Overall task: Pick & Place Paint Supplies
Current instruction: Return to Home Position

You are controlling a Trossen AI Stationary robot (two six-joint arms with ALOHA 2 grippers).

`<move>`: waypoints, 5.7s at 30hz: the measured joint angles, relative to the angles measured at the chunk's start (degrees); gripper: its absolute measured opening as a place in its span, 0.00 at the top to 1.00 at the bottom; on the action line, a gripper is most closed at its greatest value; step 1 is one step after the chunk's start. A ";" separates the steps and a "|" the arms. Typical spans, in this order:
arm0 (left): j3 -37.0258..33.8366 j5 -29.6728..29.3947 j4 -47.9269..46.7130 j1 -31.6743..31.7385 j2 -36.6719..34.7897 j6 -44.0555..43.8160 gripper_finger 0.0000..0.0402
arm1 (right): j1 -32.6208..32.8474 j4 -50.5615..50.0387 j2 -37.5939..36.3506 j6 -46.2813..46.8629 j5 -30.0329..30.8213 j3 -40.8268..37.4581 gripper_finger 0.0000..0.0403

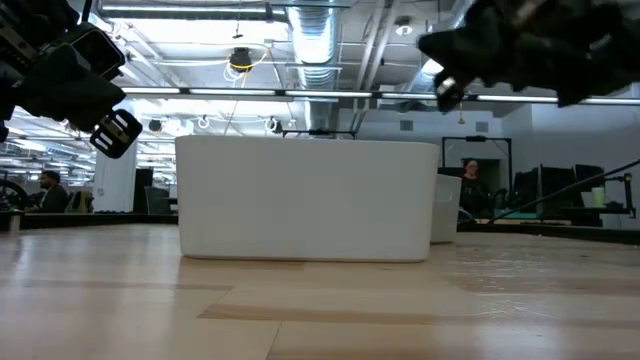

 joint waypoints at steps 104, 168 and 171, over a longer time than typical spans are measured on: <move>0.00 0.08 -0.06 0.01 0.00 -0.01 0.99 | -0.23 -51.16 -70.63 3.18 1.57 -17.86 1.00; 0.00 -22.75 -0.09 4.05 -14.58 5.88 0.99 | -0.25 -51.18 -70.63 3.19 1.57 -17.86 1.00; 0.00 -22.75 -0.09 4.04 -14.58 5.88 0.99 | -0.25 -51.18 -70.63 3.21 1.57 -17.86 1.00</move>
